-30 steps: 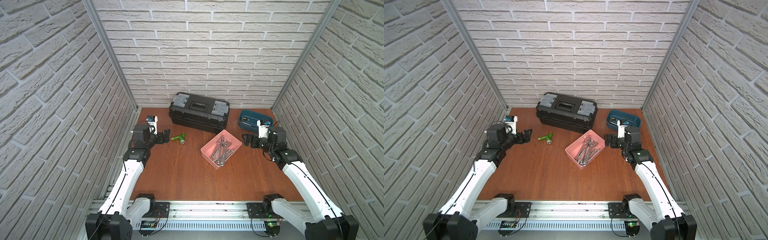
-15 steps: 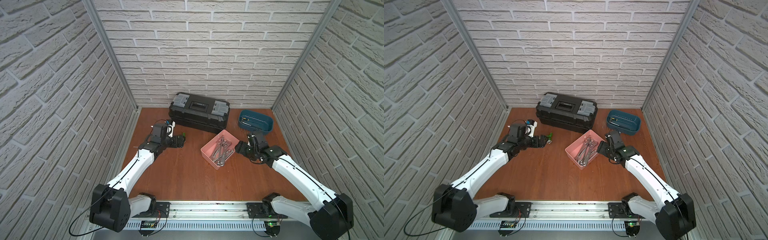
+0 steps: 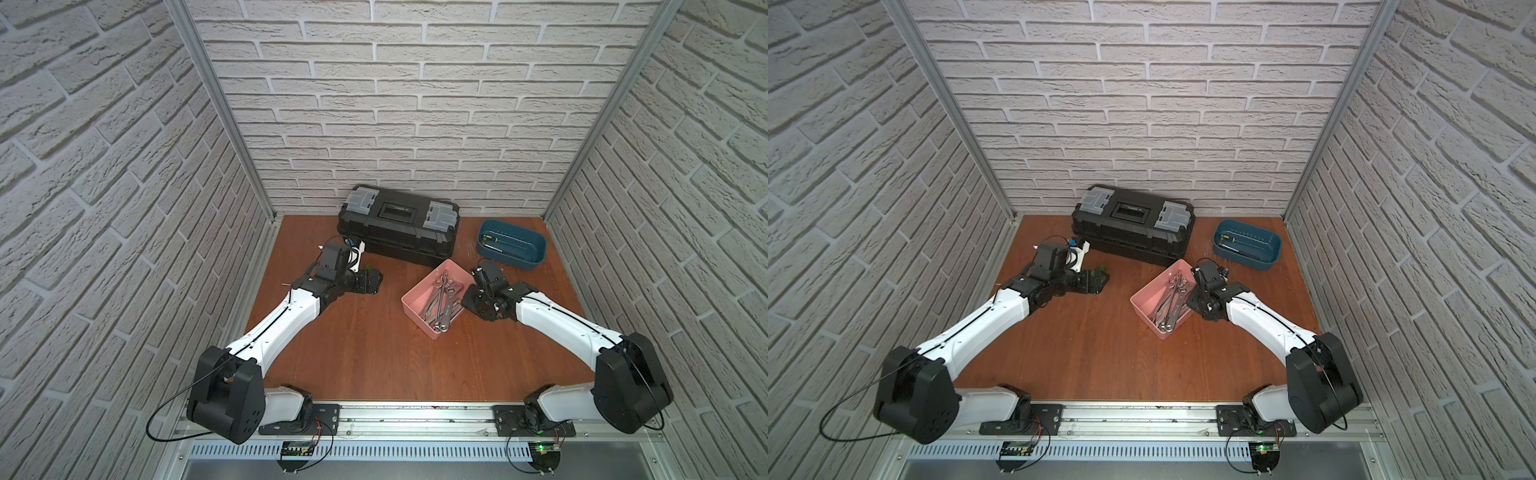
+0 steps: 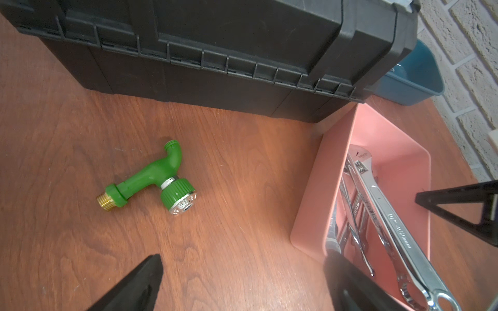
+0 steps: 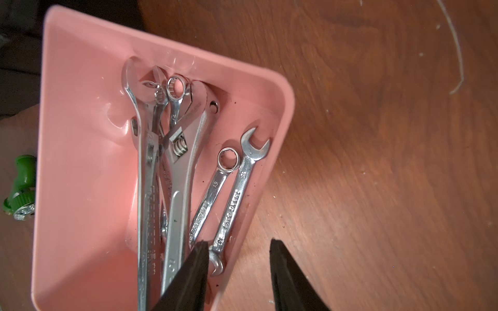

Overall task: Take out the wrench from the storage box
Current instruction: Move the storage box to the center of the board.

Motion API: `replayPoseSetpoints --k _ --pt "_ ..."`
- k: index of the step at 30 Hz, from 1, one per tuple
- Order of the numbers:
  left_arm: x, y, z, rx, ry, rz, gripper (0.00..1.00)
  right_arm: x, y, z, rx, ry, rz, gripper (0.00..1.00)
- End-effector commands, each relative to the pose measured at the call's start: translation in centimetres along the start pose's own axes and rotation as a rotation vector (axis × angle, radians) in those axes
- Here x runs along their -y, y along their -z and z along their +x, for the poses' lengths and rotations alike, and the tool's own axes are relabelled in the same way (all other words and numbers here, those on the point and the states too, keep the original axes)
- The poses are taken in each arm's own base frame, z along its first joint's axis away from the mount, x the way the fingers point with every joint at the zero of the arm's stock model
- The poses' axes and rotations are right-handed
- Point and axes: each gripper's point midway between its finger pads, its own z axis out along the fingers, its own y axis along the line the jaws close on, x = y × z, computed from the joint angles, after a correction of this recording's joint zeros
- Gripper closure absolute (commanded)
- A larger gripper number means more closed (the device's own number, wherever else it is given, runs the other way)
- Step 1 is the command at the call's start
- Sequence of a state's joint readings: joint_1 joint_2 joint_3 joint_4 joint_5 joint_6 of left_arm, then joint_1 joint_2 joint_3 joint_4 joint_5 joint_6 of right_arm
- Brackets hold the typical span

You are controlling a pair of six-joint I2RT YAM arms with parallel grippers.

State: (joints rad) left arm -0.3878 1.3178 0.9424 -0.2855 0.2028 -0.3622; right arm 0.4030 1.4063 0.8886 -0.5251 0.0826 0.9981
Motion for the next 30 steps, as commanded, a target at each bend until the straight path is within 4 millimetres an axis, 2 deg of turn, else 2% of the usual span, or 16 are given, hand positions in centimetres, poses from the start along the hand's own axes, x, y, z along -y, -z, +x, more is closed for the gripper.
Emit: replayPoseSetpoints --k 1,8,15,24,30 --pt "0.6 0.3 -1.7 0.045 -0.021 0.006 0.01 -1.9 0.3 -0.7 0.026 -0.007 -0.042 0.68" --pt "0.6 0.4 -1.2 0.023 -0.030 -0.001 0.02 -2.1 -0.1 0.1 0.004 0.022 -0.021 0.85" --pt "0.6 1.0 -1.1 0.013 -0.041 -0.012 0.02 -2.6 1.0 0.4 -0.011 0.099 -0.020 0.95" --pt "0.3 1.9 -0.8 0.015 -0.038 -0.033 0.02 -5.4 1.7 3.6 -0.097 0.338 -0.053 0.97" --pt "0.2 2.8 -0.1 0.019 0.010 -0.040 0.02 -7.4 1.8 5.7 -0.125 0.418 -0.062 0.97"
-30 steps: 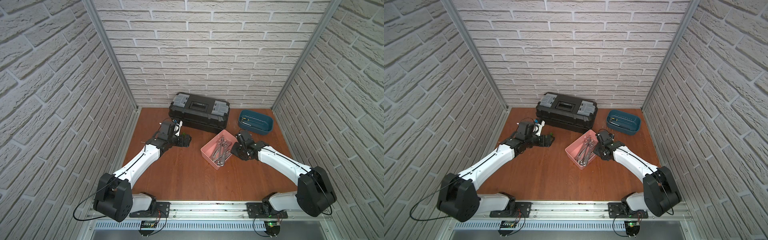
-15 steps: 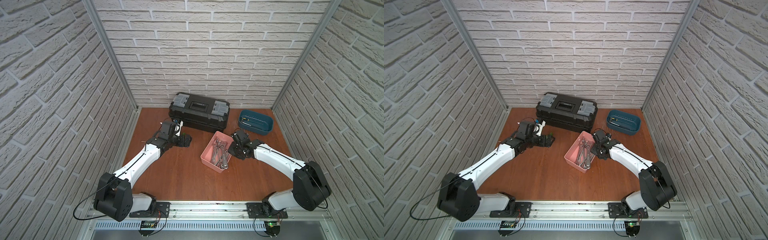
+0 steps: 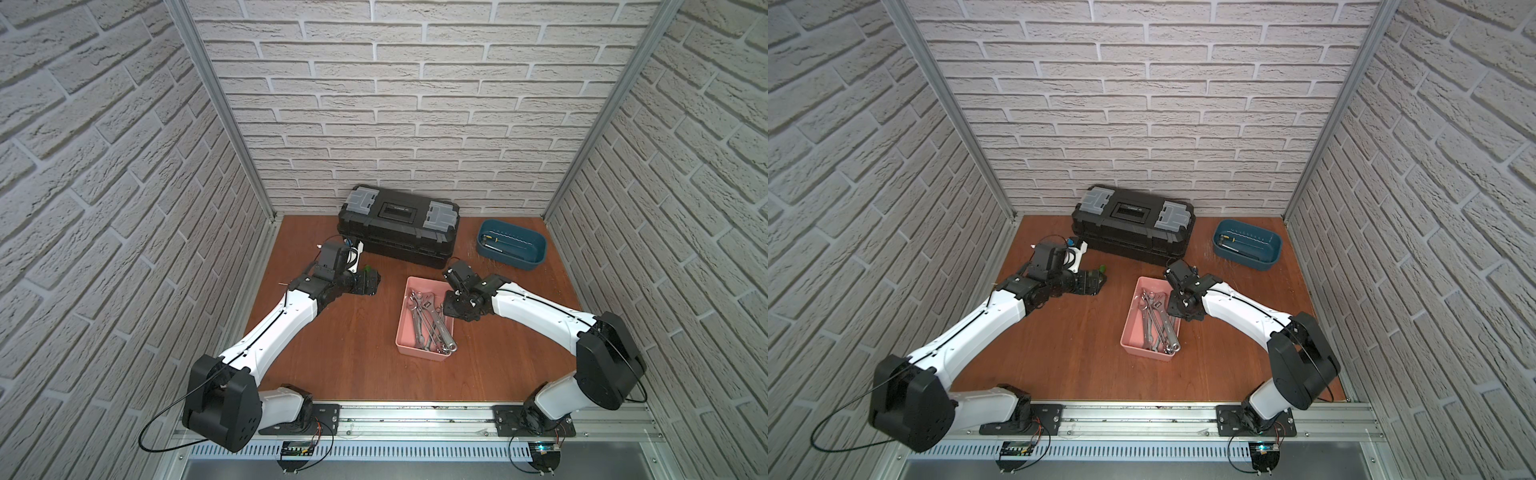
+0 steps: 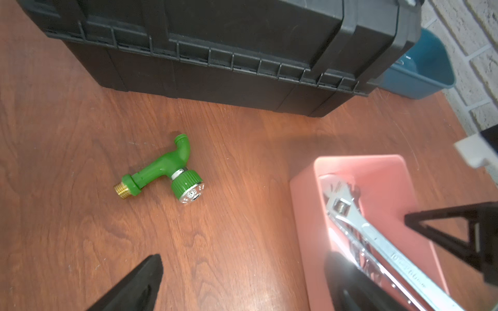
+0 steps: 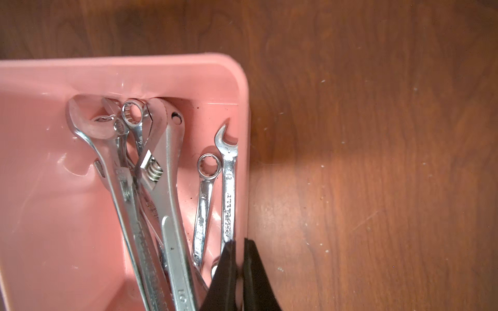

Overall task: Take out the wrench from the storage box
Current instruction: Move the storage box to the center of the board, then pick up the wrench from the storage box.

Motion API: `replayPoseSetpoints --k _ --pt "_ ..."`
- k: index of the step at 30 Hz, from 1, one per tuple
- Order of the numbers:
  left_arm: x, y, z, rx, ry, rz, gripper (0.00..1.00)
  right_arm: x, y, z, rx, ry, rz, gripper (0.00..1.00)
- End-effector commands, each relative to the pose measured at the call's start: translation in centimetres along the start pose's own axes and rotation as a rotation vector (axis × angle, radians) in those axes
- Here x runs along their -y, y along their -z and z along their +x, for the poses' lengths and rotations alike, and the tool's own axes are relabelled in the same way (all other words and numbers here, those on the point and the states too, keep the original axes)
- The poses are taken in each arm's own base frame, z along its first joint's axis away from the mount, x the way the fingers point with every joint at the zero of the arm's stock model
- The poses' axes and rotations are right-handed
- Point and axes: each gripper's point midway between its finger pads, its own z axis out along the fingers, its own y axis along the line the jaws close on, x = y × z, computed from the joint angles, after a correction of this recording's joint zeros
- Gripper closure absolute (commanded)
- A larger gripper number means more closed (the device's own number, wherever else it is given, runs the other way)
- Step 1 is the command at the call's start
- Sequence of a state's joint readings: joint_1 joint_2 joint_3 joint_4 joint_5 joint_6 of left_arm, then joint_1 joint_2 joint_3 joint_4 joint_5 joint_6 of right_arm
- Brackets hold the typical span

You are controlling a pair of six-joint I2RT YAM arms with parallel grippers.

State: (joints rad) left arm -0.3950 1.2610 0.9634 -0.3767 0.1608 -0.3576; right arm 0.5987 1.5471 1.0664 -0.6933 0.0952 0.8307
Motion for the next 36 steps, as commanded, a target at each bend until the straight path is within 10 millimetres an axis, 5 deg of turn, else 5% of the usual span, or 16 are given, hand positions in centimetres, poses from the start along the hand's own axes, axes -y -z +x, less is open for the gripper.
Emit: replayPoseSetpoints --k 1,9,16,27,36 --pt "0.3 1.0 0.1 0.025 0.027 0.001 0.02 -3.9 1.6 -0.1 0.014 0.068 -0.116 0.97" --pt "-0.2 1.3 1.9 0.012 0.069 -0.007 0.02 -7.1 1.4 0.6 0.007 0.117 -0.131 0.95" --pt "-0.2 1.5 2.6 0.010 0.093 -0.003 0.02 -7.9 1.2 -0.2 0.022 0.124 -0.115 0.94" --pt "0.5 2.0 3.7 -0.039 0.089 0.024 0.01 -6.5 4.7 -0.7 0.056 0.267 -0.074 0.68" --pt "0.3 3.0 4.7 -0.055 0.074 0.014 0.02 -8.7 6.9 2.2 0.010 0.574 -0.192 0.56"
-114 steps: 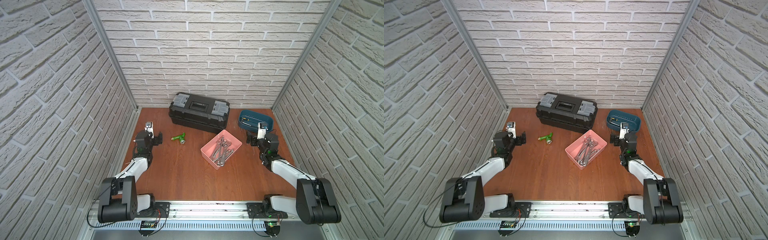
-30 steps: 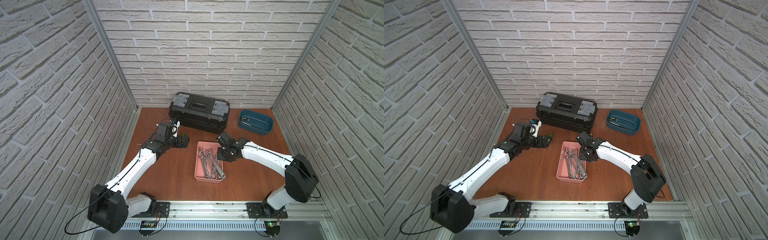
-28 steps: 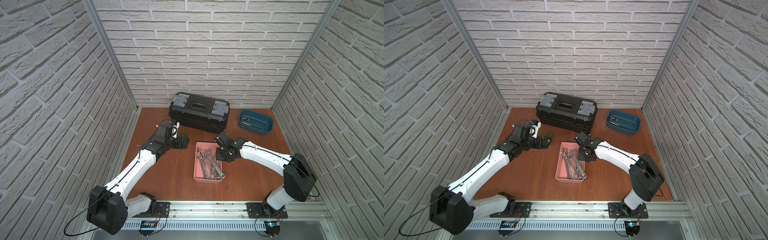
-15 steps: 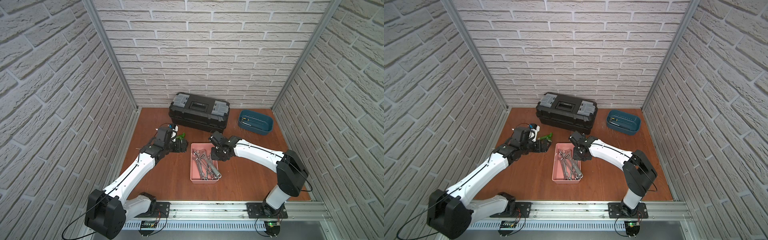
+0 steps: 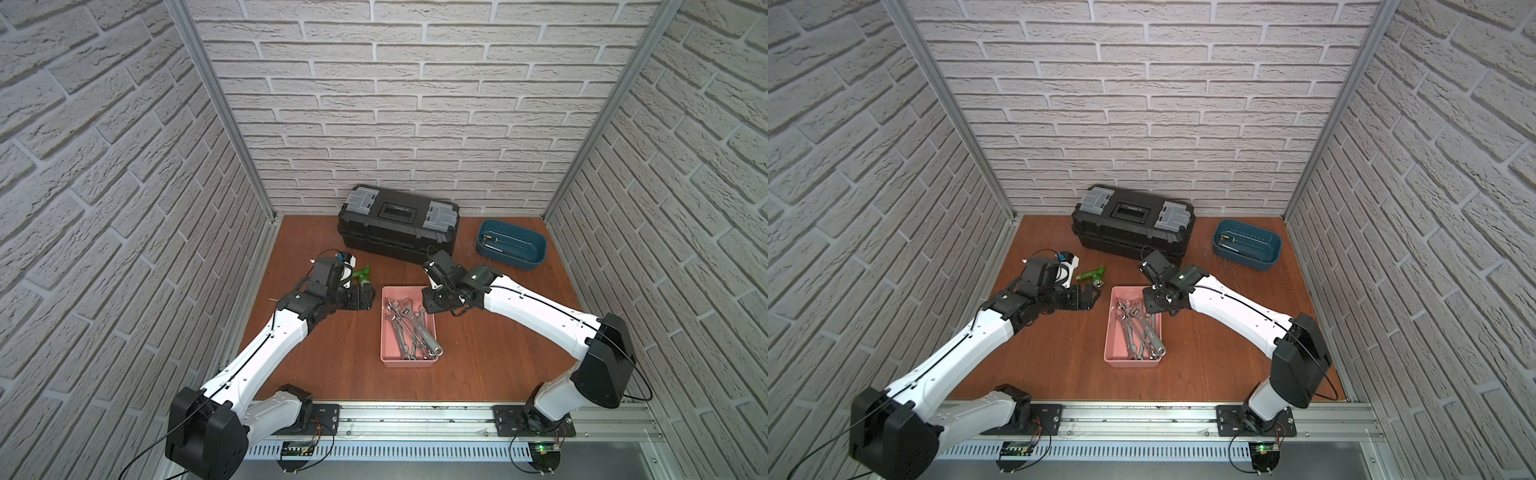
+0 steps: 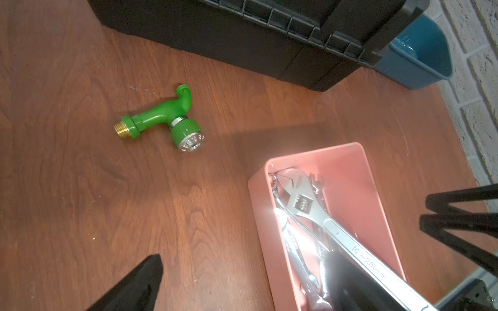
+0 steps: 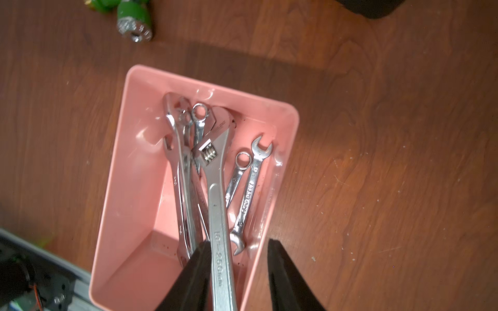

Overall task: Take out the wrench from the storage box
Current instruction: Pick up the wrench from the storage box.

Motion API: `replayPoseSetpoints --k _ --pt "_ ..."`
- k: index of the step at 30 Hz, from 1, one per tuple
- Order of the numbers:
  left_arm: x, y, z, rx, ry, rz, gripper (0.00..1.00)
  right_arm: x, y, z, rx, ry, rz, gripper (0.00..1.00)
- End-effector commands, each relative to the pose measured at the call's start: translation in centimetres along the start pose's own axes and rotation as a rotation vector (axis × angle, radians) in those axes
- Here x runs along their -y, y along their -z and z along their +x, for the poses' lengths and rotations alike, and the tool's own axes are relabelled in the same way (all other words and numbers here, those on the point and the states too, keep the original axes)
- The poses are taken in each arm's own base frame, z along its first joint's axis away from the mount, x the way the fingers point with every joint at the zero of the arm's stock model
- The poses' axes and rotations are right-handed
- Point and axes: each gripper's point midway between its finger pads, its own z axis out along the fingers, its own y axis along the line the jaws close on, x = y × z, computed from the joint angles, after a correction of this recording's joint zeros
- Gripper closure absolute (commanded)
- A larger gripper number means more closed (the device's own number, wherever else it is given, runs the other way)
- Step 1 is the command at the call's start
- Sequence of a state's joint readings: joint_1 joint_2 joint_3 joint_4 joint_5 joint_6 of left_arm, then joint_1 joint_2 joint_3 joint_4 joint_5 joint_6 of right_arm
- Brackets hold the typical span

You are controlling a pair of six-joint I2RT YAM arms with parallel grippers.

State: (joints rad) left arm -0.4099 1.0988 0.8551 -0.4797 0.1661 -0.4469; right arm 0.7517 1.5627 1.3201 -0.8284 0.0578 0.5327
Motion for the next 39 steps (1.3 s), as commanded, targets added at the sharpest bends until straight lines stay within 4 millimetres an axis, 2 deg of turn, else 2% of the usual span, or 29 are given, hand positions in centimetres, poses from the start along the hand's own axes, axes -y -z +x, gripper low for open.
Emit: replayPoseSetpoints --k 1,6,12,19,30,39 --pt "0.1 0.3 0.6 -0.003 -0.011 0.010 0.02 -2.3 0.6 1.1 -0.023 0.159 -0.067 0.55" --pt "0.0 0.4 0.8 0.006 0.006 0.011 0.02 -5.5 -0.8 1.5 -0.014 0.240 -0.083 0.53" --pt "0.3 -0.2 1.9 -0.013 0.028 0.045 0.02 -6.9 -3.8 1.8 -0.030 0.286 -0.067 0.57" --pt "0.4 -0.3 3.5 -0.038 0.042 0.080 0.02 -6.0 -6.2 1.8 -0.055 0.325 0.013 0.63" --pt "0.7 -0.6 4.4 -0.029 0.070 0.120 0.02 -5.5 -8.9 2.7 -0.102 0.335 0.044 0.73" --pt "0.8 -0.8 4.7 -0.042 0.071 0.127 0.02 -5.9 -8.5 2.0 -0.082 0.319 0.037 0.94"
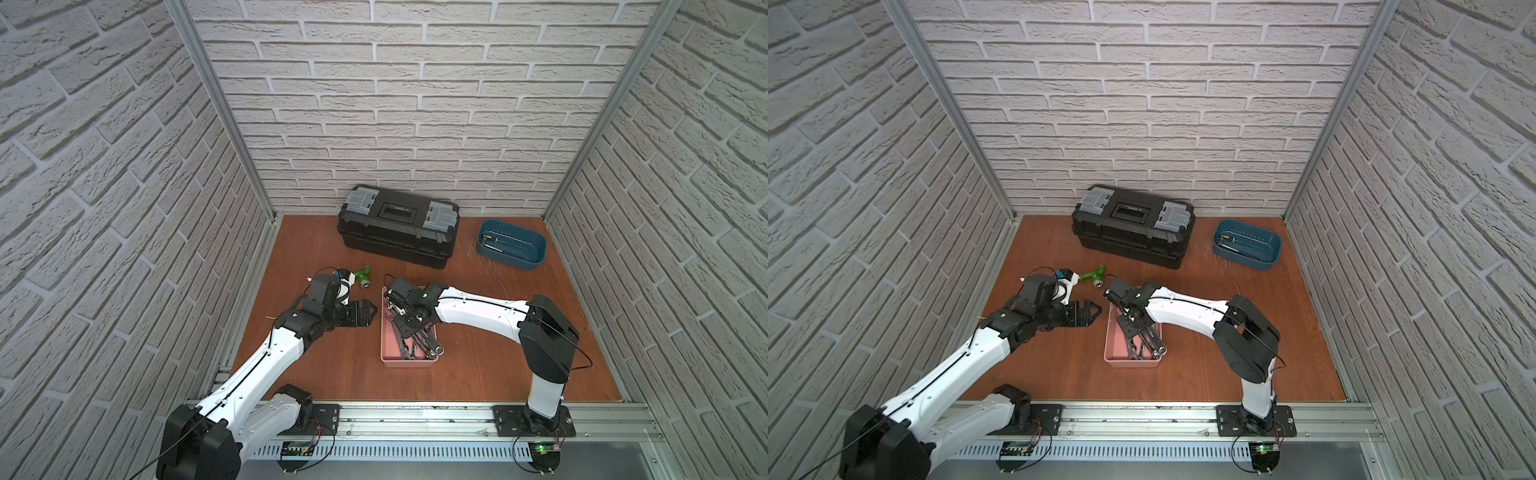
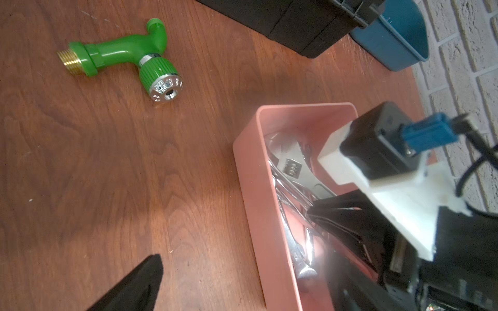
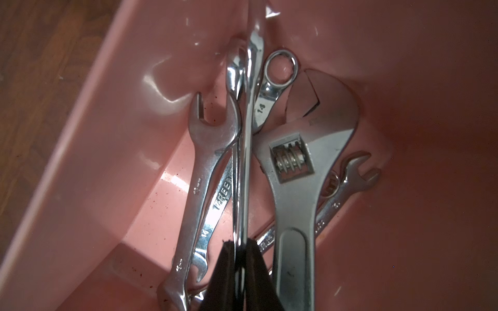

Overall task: Take out the wrench from the storage box
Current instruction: Pick up the wrench from the storage box.

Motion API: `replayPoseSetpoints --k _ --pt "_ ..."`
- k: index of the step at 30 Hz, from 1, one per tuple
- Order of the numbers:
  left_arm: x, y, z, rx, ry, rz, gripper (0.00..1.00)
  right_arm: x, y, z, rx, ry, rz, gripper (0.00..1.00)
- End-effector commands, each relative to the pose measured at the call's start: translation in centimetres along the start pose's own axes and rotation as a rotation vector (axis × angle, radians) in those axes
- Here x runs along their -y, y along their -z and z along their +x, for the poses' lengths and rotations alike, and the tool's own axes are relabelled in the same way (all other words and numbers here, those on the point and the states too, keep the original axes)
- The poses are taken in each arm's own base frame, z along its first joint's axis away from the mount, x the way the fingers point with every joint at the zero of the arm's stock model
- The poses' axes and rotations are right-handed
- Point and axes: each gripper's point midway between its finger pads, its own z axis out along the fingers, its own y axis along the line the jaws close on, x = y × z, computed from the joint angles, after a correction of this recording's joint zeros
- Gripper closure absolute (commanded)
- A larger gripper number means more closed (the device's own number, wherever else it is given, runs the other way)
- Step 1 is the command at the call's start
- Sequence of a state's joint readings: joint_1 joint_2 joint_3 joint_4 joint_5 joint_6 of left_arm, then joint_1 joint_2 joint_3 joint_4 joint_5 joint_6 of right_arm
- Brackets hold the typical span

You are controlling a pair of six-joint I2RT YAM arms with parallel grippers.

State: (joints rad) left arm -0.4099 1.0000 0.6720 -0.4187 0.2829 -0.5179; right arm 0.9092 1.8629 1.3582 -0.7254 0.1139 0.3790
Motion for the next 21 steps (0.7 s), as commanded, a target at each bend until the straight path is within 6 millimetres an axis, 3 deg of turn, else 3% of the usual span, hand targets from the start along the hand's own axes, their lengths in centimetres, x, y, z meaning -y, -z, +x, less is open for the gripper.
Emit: replayPoseSetpoints --k 1,12,21 --pt "0.4 -0.1 -0.3 0.015 -0.009 0.024 0.02 -0.5 1.0 -1.8 0.059 0.000 -0.018 0.96" --pt "0.6 0.0 -0.6 0.013 -0.013 0.022 0.02 -0.7 5.3 -3.1 0.138 -0.082 -0.066 0.98" --pt "1.2 0.6 -1.5 0.024 -0.033 0.030 0.02 1.9 10.0 -2.1 0.215 -0.191 -0.055 0.97"
